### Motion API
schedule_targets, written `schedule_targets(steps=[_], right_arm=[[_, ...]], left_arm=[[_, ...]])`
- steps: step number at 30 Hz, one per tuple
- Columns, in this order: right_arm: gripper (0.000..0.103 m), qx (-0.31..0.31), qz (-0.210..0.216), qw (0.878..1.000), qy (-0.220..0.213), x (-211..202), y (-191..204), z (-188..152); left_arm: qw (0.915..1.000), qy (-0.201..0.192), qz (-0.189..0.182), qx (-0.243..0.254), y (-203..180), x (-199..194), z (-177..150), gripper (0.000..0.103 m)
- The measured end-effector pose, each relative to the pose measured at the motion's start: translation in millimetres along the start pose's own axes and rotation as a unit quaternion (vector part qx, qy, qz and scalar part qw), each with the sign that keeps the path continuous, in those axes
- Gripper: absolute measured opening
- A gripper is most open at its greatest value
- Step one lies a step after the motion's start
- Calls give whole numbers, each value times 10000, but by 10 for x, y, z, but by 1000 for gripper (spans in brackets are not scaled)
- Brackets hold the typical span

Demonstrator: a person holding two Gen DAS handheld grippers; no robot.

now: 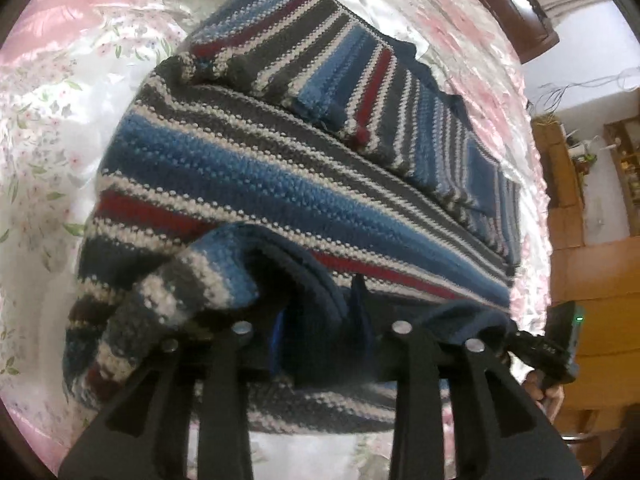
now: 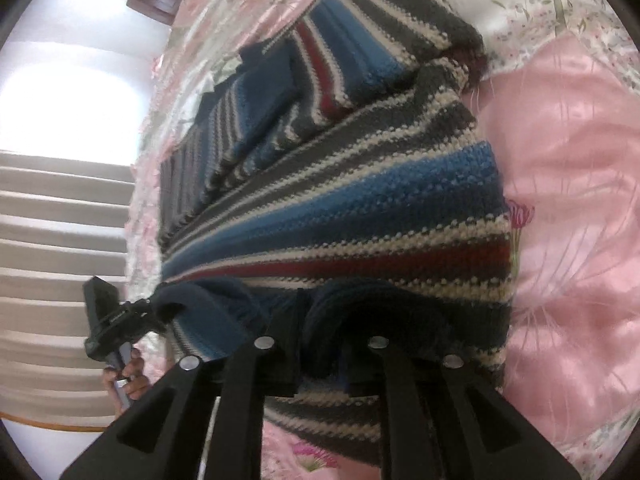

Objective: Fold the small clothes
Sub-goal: 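Lift the hem with both grippers and fold it toward the collar, then grasp the dark blue ribbed hem edge with both grippers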

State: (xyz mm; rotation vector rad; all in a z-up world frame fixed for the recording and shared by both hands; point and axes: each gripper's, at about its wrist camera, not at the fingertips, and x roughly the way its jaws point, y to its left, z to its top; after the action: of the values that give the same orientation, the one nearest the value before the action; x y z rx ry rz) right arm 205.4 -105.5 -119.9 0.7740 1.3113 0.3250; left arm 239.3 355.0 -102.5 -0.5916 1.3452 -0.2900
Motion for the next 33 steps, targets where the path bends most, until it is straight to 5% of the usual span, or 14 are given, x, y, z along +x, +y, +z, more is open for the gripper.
schedule_targets(steps=[2,4,6,11,13,18,24,33], right_arm=[[20,-104,2,9999,-64,-141,33,-15],[34,-192,-123,9996,-169,-270,54,-12],[45,-291,-373,9981,-399,-460,73,-6],[49,-711,-578,9944,-534,-709,230,-6],[62,-981,-676,9919,-450,-681,331,11],[73,-1480,-786,9858,-127,-418,510,85],[74,-1779,-1225,9763,116,-149,525,191],[75,-1856,-1249,9738,418,3,397,217]], left_arm=[[9998,-171,57,85,-15,-184,-6,62],[9980,-548,193,254,-32,-475,-25,71],[9948,-835,407,414,-39,-710,-31,75],[9839,-1122,1027,934,-69,-983,12,77],[9799,-1014,1200,1229,-143,-909,42,78],[9679,-590,1424,1985,-387,-562,103,83],[9547,-124,1699,2440,-468,-130,200,85],[9525,228,1680,2528,-410,109,228,86]])
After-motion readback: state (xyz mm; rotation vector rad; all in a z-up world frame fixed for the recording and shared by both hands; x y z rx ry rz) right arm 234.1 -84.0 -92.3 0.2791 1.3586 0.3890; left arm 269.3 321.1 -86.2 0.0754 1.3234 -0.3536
